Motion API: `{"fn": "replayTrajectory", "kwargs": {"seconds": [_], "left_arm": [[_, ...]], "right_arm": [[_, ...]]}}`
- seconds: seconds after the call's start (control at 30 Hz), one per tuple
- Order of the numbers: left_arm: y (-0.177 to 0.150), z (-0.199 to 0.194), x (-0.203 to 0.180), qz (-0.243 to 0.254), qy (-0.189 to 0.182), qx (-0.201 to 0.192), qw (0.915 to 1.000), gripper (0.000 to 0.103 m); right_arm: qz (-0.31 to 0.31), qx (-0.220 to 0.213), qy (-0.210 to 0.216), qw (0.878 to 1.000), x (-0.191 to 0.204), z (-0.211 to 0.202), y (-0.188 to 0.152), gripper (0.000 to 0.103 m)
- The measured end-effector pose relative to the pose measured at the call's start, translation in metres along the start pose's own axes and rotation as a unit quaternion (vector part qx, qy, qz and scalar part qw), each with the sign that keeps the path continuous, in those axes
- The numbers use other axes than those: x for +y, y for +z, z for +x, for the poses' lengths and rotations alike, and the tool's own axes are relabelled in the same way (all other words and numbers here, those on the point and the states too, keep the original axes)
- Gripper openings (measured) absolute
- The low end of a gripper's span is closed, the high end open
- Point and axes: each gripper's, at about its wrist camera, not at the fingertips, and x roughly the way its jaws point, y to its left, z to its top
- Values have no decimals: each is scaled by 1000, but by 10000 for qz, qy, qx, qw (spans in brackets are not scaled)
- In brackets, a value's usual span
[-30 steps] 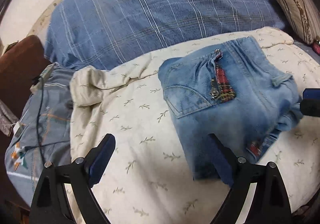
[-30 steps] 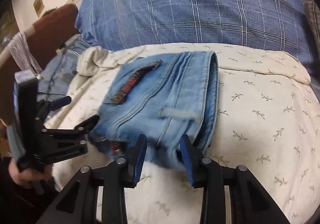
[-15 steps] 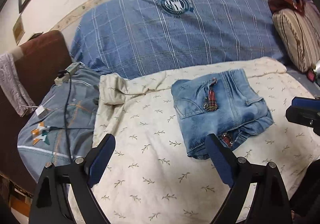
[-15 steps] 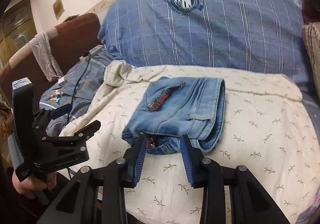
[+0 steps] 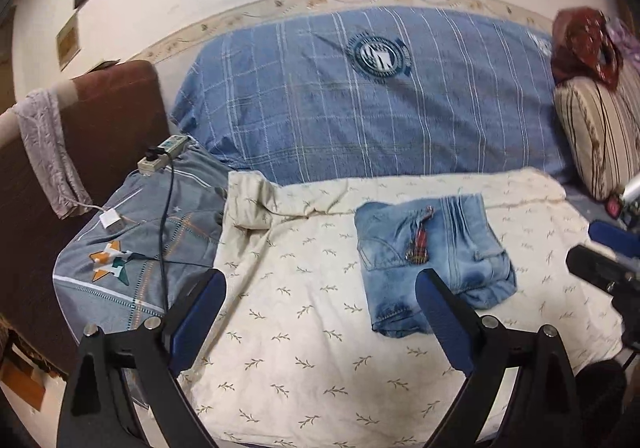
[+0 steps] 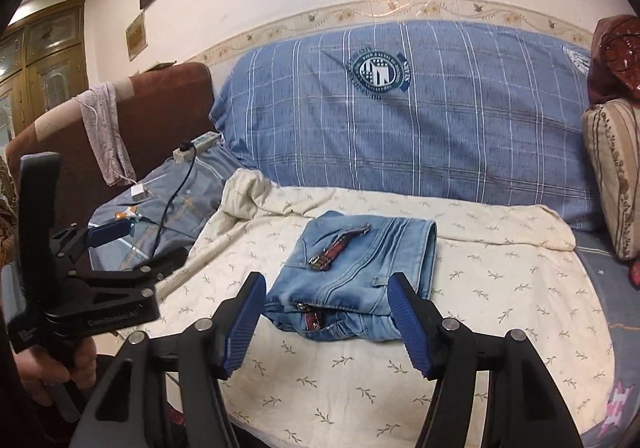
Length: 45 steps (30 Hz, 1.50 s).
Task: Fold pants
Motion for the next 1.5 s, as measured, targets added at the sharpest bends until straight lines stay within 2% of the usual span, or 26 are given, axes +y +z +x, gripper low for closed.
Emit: {"fn": "replayTrajectory", "kwargs": {"seconds": [0.2,0.53,0.93,1.5], "left_arm": [[8,-12,10,-290,128,-79,9995,99],[14,-31,7,-182,411,-398,9982,102],[20,-36,4,-272,0,-349,9990,102],[19,-30,7,-295,-15,-179,9994,102]], "right_arm": [[86,-85,-62,9999,1,-3,1,67],[240,-227,-193,9993,4,-8,0,67],[168,-374,-332,9986,5,-24,3,67],[187,-275,-375,9987,6,-19,1,67]]}}
